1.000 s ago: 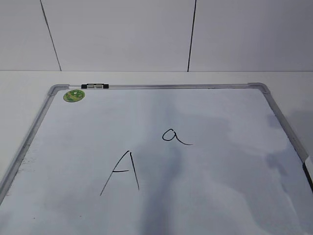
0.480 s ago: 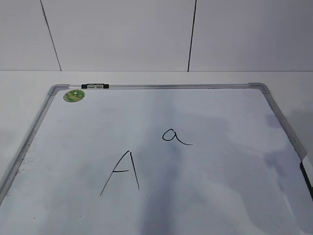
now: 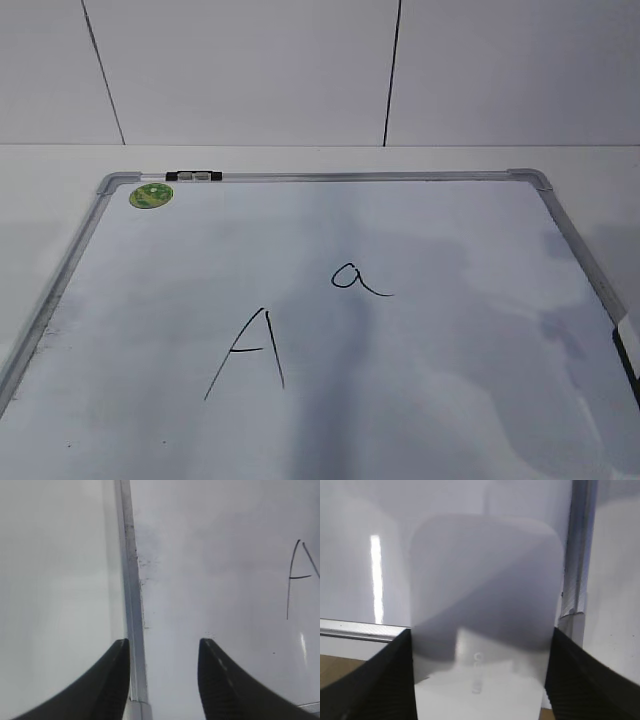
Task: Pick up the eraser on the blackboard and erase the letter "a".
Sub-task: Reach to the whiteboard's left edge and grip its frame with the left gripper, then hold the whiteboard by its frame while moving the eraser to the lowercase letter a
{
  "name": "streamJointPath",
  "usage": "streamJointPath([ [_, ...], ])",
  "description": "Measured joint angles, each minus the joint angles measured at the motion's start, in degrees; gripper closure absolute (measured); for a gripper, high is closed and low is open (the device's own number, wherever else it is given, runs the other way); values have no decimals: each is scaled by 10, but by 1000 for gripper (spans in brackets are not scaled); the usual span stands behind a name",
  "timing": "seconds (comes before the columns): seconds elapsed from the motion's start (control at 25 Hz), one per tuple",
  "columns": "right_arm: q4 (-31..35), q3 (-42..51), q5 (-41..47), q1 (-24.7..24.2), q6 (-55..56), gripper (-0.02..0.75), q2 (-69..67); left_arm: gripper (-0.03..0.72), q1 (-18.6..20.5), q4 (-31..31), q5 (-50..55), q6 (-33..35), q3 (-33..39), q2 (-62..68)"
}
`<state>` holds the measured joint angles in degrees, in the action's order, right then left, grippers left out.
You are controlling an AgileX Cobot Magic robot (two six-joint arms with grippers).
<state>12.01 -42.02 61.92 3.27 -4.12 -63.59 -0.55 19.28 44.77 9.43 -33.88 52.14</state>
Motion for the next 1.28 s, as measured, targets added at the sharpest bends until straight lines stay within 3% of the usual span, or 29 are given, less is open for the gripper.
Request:
streamJointPath([
  [0.28,0,0,0,0,0,162,0,347,0,0,-41,22,-17,131],
  [0.68,0,0,-1,0,0,163,0,347,0,0,-43,38,-140,282],
  [1.0,0,0,-1,0,0,163,0,349,2,0,21,45,-254,407],
  [1.28,0,0,-1,0,0,163,0,386,2,-10,33,53,-291,469],
])
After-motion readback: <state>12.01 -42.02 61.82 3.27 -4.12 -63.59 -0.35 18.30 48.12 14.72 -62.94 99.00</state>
